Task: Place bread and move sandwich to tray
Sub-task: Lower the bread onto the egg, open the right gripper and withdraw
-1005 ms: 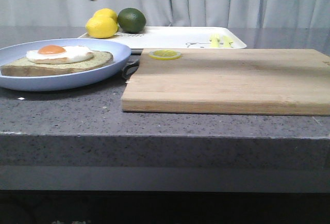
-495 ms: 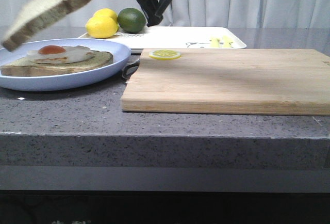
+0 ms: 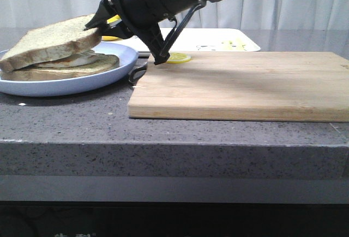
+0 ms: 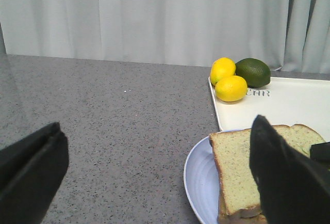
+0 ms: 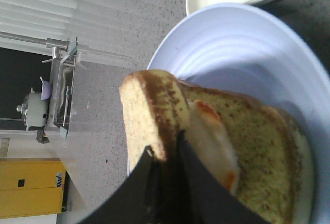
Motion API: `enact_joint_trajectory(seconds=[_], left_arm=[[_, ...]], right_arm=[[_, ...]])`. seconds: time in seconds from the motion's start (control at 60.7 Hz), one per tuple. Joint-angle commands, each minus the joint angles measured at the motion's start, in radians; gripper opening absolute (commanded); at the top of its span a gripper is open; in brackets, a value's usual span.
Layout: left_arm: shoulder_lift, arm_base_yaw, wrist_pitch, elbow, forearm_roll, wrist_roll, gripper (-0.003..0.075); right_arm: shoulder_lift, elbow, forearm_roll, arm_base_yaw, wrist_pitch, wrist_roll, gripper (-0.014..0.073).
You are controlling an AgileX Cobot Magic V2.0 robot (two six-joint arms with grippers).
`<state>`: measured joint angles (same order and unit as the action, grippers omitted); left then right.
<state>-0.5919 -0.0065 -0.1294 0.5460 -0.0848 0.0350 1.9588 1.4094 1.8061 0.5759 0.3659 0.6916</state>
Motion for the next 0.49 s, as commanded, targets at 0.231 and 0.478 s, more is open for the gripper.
enact_joint_trajectory(seconds=[0.231,0.478], left_arm=[[-0.006,0.002,0.089,0.036,0.000,-0.002,0.0693],[-0.006,0.002,0.089,0.036,0.000,-0.002,0.0693]], right_arm=[[-0.107,0.028,-0.031,-0.037,0.105,0.004,0.0260],[-0.287,-0.108,-0.186,-0.130,0.107,0.007,0.0259]])
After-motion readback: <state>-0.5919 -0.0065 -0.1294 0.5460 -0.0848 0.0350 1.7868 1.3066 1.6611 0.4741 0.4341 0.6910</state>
